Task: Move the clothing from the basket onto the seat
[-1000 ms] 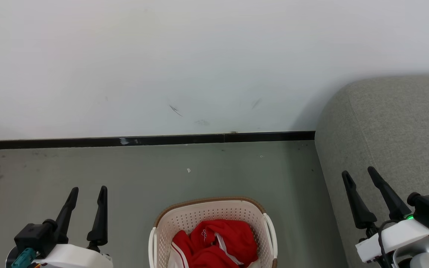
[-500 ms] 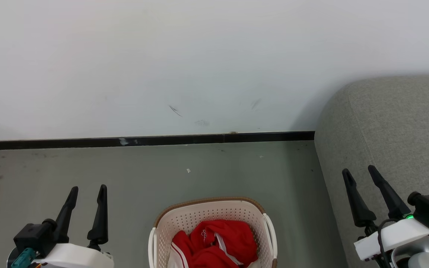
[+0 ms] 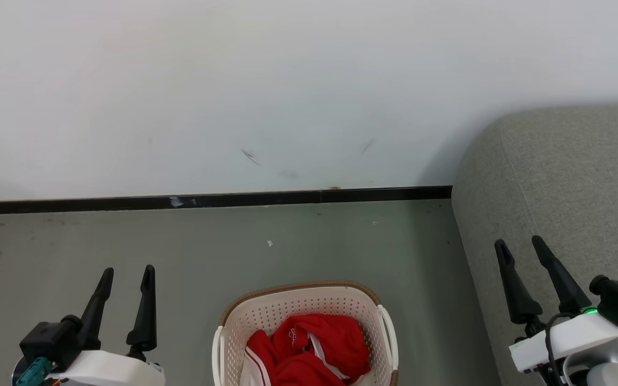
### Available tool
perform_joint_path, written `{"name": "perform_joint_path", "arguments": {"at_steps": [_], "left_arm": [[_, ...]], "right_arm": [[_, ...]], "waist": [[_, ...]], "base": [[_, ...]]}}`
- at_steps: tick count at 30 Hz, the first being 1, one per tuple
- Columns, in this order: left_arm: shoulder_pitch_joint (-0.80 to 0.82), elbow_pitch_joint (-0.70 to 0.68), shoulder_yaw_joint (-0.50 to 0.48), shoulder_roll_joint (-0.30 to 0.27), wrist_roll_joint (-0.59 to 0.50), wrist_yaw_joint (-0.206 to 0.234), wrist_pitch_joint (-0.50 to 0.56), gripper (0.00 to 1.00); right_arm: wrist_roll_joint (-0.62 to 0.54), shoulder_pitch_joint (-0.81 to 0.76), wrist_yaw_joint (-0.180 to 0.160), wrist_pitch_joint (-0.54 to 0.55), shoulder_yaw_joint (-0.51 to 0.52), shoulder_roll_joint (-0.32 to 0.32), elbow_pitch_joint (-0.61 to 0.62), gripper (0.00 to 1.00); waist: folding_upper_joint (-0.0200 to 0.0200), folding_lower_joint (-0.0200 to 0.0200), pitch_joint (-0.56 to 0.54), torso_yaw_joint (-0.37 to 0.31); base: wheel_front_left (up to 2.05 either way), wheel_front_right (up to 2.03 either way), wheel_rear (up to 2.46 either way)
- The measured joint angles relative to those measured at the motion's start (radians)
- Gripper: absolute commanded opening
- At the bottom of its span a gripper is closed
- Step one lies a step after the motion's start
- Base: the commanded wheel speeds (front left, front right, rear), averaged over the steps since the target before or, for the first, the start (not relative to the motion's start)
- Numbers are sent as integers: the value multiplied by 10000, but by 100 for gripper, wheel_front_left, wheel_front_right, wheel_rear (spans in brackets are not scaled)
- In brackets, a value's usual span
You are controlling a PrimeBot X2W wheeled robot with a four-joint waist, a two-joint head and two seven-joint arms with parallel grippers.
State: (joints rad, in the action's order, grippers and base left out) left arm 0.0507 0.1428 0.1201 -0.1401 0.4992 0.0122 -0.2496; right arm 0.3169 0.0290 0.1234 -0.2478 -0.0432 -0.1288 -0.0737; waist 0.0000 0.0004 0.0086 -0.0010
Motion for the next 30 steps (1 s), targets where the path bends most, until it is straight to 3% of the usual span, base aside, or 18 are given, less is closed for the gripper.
{"name": "perform_joint_path", "arguments": {"at_steps": [30], "left_arm": [[518, 380, 197, -163, -117, -426, 0, 100]], "right_arm": [[-17, 108, 0, -2, 274, 190, 322, 100]], "waist": [[0, -1, 1210, -425]], "base": [[0, 0, 0]]}}
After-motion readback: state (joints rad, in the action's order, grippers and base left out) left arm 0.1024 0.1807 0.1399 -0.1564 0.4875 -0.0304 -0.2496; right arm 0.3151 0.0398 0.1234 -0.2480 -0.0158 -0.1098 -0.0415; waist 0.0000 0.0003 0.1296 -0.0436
